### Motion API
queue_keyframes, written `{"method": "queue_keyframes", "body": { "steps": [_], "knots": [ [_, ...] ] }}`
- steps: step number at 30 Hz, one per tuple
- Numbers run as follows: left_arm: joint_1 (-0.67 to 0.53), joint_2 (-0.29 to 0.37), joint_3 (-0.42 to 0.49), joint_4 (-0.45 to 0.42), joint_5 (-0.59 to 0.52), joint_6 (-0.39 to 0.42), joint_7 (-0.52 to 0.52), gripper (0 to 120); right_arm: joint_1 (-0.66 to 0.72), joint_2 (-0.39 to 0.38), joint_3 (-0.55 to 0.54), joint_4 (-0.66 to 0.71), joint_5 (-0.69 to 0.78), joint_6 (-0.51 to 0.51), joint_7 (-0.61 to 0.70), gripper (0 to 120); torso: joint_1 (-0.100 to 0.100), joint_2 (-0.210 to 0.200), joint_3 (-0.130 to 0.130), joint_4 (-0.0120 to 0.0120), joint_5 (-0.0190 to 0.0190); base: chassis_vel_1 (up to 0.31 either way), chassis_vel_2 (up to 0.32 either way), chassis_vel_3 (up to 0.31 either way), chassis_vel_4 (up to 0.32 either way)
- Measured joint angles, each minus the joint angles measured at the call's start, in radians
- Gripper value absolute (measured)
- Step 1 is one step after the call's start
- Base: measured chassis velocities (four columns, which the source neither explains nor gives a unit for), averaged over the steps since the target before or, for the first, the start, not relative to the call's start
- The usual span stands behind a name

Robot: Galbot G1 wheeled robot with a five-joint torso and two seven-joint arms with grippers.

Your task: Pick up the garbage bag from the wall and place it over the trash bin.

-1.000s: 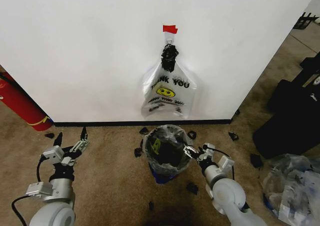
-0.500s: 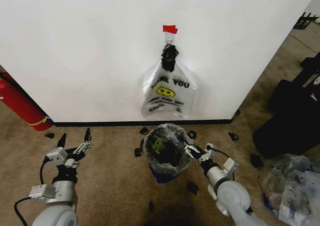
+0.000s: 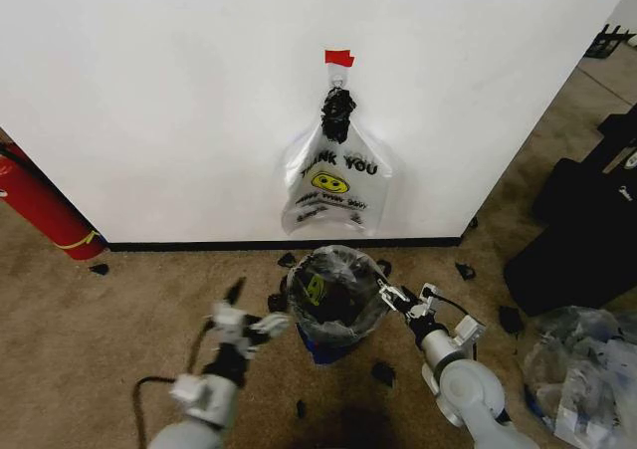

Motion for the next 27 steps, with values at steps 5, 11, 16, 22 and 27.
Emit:
{"method": "queue_keyframes", "body": {
  "steps": [5, 11, 16, 22, 27],
  "knots": [
    [-0.116, 0.04, 0.092, 0.042, -0.085, 0.062, -0.022, 100, -0.008, 0.006, 0.005, 0.018, 0.006, -0.005, 0.01, 100, 0.0, 0.0, 0.0, 0.0007, -0.0001, 0.0, 0.0, 0.0, 0.0],
    [-0.241, 0.044, 0.179, 0.099, -0.135, 0.095, -0.04, 100, -0.008, 0.013, 0.009, 0.019, 0.007, -0.008, 0.016, 100, 0.0, 0.0, 0.0, 0.0006, -0.0001, 0.0, 0.0, 0.0, 0.0],
    [-0.384, 0.012, 0.324, 0.148, -0.198, 0.138, -0.067, 100, -0.005, 0.029, 0.011, 0.017, 0.009, -0.012, 0.021, 100, 0.0, 0.0, 0.0, 0.0005, 0.0, 0.0, 0.0, 0.0, 0.0],
    [-0.408, -0.025, 0.354, 0.174, -0.199, 0.146, -0.074, 100, -0.011, 0.041, 0.013, 0.037, 0.044, -0.04, 0.003, 100, 0.0, 0.0, 0.0, 0.0004, -0.0001, 0.0, 0.0, 0.0, 0.0],
    [-0.36, -0.003, 0.293, 0.158, -0.178, 0.129, -0.075, 100, -0.025, 0.042, 0.019, 0.045, -0.016, -0.024, -0.029, 100, 0.0, 0.0, 0.0, 0.0006, 0.0001, 0.0, 0.0, 0.0, 0.0]
  ]
}}
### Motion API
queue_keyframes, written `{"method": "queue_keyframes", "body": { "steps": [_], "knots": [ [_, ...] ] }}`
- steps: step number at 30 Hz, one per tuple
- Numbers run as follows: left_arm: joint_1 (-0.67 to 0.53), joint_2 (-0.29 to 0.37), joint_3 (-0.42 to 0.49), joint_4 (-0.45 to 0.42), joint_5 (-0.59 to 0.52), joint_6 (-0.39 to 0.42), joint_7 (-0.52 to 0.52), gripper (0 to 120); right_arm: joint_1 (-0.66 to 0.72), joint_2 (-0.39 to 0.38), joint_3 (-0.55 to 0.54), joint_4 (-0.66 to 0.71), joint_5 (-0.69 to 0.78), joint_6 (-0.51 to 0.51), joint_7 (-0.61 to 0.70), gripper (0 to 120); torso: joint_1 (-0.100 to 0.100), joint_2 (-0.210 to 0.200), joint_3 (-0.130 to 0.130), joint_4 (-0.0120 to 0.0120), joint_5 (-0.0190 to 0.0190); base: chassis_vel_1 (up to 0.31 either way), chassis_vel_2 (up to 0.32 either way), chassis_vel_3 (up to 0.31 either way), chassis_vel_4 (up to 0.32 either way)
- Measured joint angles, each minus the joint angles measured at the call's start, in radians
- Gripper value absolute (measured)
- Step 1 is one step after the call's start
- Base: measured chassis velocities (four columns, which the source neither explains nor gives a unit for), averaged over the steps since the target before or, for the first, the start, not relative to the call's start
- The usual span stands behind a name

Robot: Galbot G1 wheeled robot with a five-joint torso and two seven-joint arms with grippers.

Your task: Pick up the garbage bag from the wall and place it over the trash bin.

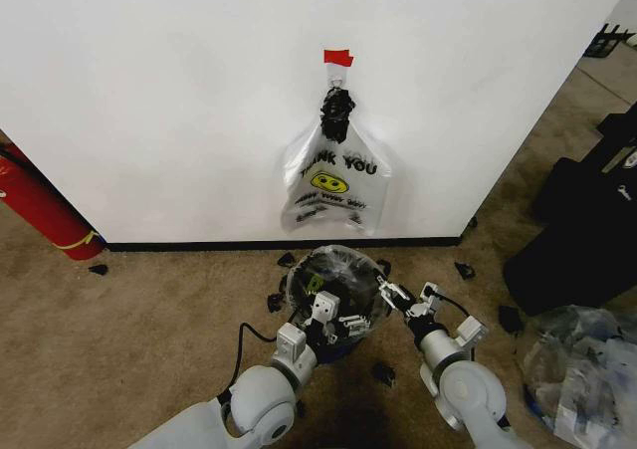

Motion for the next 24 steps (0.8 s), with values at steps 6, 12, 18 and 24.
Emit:
{"method": "queue_keyframes", "body": {
  "steps": [6, 12, 18, 24],
  "knots": [
    [0.226, -0.026, -0.268, -0.032, 0.111, -0.135, 0.017, 100, -0.102, 0.026, 0.085, 0.108, -0.315, 0.211, -0.066, 100, 0.0, 0.0, 0.0, 0.0001, -0.0003, 0.0, 0.0, 0.0, 0.0],
    [0.379, -0.124, -0.521, -0.049, 0.156, -0.279, 0.058, 100, -0.224, 0.071, 0.2, 0.223, -0.445, 0.363, 0.005, 100, 0.0, 0.0, 0.0, 0.0001, -0.0003, 0.0, 0.0, 0.0, 0.0],
    [0.477, -0.19, -0.688, -0.097, 0.098, -0.344, 0.108, 100, -0.387, 0.126, 0.31, 0.323, -0.542, 0.454, 0.003, 100, 0.0, 0.0, 0.0, -0.0003, -0.0003, 0.0, 0.0, 0.0, 0.0],
    [0.532, -0.223, -0.771, -0.16, 0.098, -0.346, 0.13, 100, -0.517, 0.19, 0.352, 0.401, -0.634, 0.565, -0.024, 100, 0.0, 0.0, 0.0, -0.0003, -0.0002, 0.0, 0.0, 0.0, 0.0]
  ]
}}
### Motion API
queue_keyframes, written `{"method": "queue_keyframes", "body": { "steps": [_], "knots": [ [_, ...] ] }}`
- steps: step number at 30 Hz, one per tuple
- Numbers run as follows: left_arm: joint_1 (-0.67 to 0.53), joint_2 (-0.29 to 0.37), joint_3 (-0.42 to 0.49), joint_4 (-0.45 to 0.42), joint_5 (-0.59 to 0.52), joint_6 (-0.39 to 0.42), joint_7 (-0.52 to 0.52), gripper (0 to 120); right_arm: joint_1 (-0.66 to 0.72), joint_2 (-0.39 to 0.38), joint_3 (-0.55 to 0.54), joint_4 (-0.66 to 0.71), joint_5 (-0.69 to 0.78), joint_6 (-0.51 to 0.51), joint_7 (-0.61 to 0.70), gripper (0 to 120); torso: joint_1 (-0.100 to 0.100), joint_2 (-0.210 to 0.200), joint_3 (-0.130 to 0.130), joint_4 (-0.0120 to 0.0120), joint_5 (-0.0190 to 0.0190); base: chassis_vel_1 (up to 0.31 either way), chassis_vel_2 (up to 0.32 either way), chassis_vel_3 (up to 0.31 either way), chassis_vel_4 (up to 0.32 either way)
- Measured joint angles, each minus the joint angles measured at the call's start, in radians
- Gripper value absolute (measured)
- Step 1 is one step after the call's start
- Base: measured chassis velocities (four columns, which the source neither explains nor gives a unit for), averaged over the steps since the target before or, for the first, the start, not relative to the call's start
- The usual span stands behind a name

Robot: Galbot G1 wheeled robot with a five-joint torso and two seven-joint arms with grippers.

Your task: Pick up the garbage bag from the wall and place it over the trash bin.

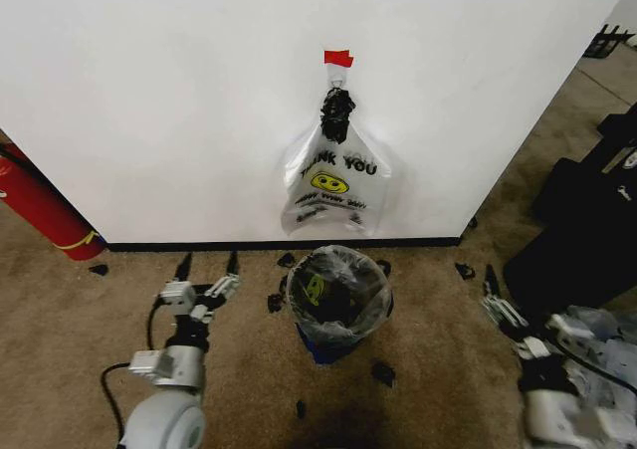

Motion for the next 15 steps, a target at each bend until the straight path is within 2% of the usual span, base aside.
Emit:
{"method": "queue_keyframes", "body": {
  "steps": [3, 4, 8, 15],
  "knots": [
    [0.011, -0.006, -0.007, -0.015, 0.027, -0.002, 0.003, 100, -0.028, 0.012, 0.002, 0.006, -0.018, 0.046, -0.008, 100, 0.0, 0.0, 0.0, 0.0, 0.0, 0.0, 0.0, 0.0, 0.0],
    [0.017, -0.012, -0.004, -0.017, 0.081, -0.011, 0.007, 100, -0.044, 0.013, 0.002, 0.008, -0.022, 0.073, -0.013, 100, 0.0, 0.0, 0.0, 0.0002, 0.0, 0.0, 0.0, 0.0, 0.0],
    [0.022, -0.013, 0.02, -0.02, 0.167, -0.022, 0.007, 100, -0.054, 0.017, 0.004, 0.009, -0.046, 0.104, -0.013, 100, 0.0, 0.0, 0.0, 0.0001, 0.0, 0.0, 0.0, 0.0, 0.0],
    [0.038, -0.032, 0.065, -0.048, 0.23, -0.018, 0.008, 100, -0.063, 0.048, -0.011, 0.059, -0.038, 0.077, 0.003, 100, 0.0, 0.0, 0.0, 0.0002, 0.0, 0.0, 0.0, 0.0, 0.0]
  ]
}}
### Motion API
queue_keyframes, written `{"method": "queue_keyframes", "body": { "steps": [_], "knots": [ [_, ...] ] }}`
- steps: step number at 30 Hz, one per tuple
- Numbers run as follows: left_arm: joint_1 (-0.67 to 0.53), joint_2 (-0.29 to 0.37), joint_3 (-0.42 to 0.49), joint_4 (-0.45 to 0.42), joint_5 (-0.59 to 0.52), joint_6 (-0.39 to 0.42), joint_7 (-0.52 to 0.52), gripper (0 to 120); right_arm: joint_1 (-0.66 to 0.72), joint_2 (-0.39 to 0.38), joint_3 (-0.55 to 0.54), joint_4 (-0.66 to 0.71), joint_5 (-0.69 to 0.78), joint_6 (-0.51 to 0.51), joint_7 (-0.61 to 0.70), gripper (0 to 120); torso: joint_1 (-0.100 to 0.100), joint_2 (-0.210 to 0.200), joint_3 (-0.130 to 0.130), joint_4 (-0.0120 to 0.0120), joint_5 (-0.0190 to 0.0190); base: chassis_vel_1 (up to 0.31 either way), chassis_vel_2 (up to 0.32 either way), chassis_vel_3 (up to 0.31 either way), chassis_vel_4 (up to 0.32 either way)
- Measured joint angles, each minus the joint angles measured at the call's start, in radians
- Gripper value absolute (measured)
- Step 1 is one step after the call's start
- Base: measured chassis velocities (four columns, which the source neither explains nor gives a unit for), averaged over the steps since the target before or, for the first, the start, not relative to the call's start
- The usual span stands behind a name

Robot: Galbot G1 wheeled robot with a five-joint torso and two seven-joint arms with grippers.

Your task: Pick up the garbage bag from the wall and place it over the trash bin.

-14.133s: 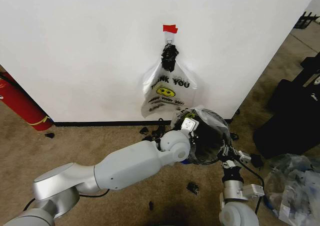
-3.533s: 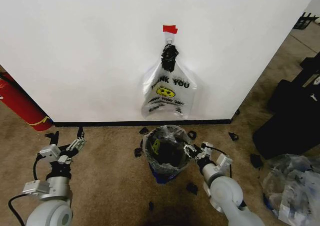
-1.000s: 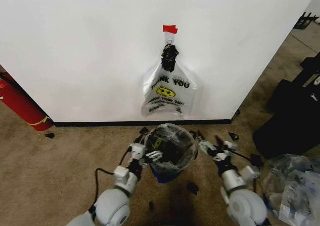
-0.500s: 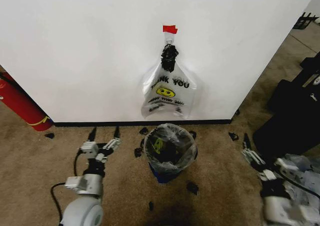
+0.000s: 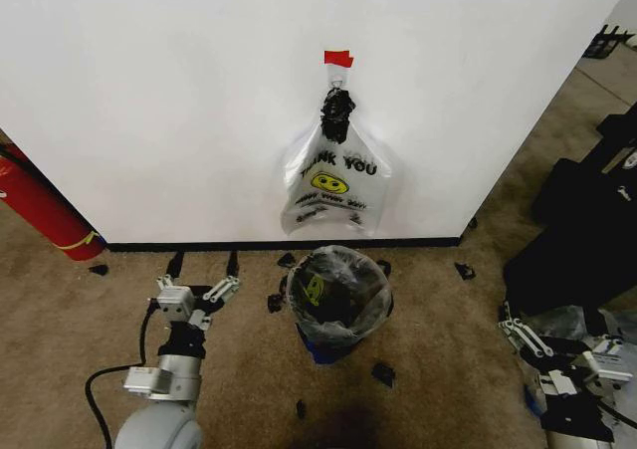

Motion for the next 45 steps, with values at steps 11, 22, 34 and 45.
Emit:
{"method": "queue_keyframes", "body": {
  "steps": [11, 22, 34, 45],
  "knots": [
    [0.055, -0.013, 0.012, -0.041, 0.009, 0.038, -0.027, 100, 0.007, -0.009, -0.046, 0.041, 0.016, -0.112, 0.039, 100, 0.0, 0.0, 0.0, 0.0002, 0.0, 0.0, 0.0, 0.0, 0.0],
    [0.082, -0.049, 0.0, 0.018, 0.035, 0.038, -0.063, 100, 0.109, -0.037, -0.113, -0.044, 0.037, -0.08, 0.015, 100, 0.0, 0.0, 0.0, 0.0, 0.0002, 0.0, 0.0, 0.0, 0.0],
    [0.026, -0.039, 0.002, -0.007, 0.093, 0.012, -0.074, 100, 0.102, 0.024, -0.064, -0.03, -0.021, -0.065, -0.009, 100, 0.0, 0.0, 0.0, -0.0003, 0.0, 0.0, 0.0, 0.0, 0.0],
    [-0.036, -0.022, 0.05, -0.006, 0.091, 0.031, -0.068, 100, 0.068, 0.046, -0.034, -0.016, -0.082, -0.033, -0.02, 100, 0.0, 0.0, 0.0, -0.0003, -0.0001, 0.0, 0.0, 0.0, 0.0]
  ]
}}
